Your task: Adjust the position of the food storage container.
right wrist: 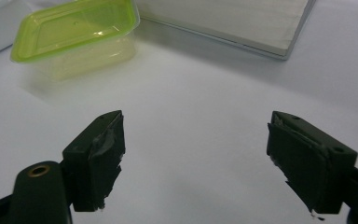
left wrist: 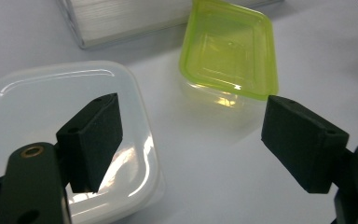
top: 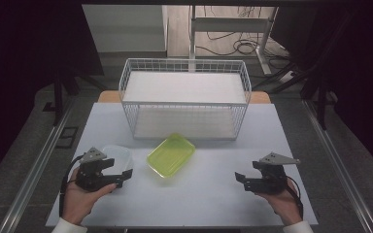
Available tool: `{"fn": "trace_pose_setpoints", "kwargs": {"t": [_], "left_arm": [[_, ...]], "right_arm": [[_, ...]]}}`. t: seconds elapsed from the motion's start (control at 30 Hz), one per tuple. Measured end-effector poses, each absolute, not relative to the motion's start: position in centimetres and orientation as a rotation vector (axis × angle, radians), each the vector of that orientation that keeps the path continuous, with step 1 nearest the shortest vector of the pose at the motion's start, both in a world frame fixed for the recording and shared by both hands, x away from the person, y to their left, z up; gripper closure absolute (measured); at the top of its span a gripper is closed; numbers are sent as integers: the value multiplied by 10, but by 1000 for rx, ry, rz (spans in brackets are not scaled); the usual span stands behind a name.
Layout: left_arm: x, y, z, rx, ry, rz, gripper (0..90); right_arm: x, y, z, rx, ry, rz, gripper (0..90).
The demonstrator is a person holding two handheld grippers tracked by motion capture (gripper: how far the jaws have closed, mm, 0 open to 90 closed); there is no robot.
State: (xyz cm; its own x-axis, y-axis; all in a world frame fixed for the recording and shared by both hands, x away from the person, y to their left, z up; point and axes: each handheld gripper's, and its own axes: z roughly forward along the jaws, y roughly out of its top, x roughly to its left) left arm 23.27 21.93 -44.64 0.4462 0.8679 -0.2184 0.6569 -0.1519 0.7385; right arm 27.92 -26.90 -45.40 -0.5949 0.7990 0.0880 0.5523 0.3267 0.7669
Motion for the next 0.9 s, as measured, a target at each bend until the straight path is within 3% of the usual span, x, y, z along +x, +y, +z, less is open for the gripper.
{"fn": "trace_pose_setpoints", "kwargs": {"t": [0.9], "left_arm": [[229, 219, -444, 1896, 1300, 323, 202]], "right_arm": [[284, -265, -454, 1234, 2353, 1120, 297]]}}
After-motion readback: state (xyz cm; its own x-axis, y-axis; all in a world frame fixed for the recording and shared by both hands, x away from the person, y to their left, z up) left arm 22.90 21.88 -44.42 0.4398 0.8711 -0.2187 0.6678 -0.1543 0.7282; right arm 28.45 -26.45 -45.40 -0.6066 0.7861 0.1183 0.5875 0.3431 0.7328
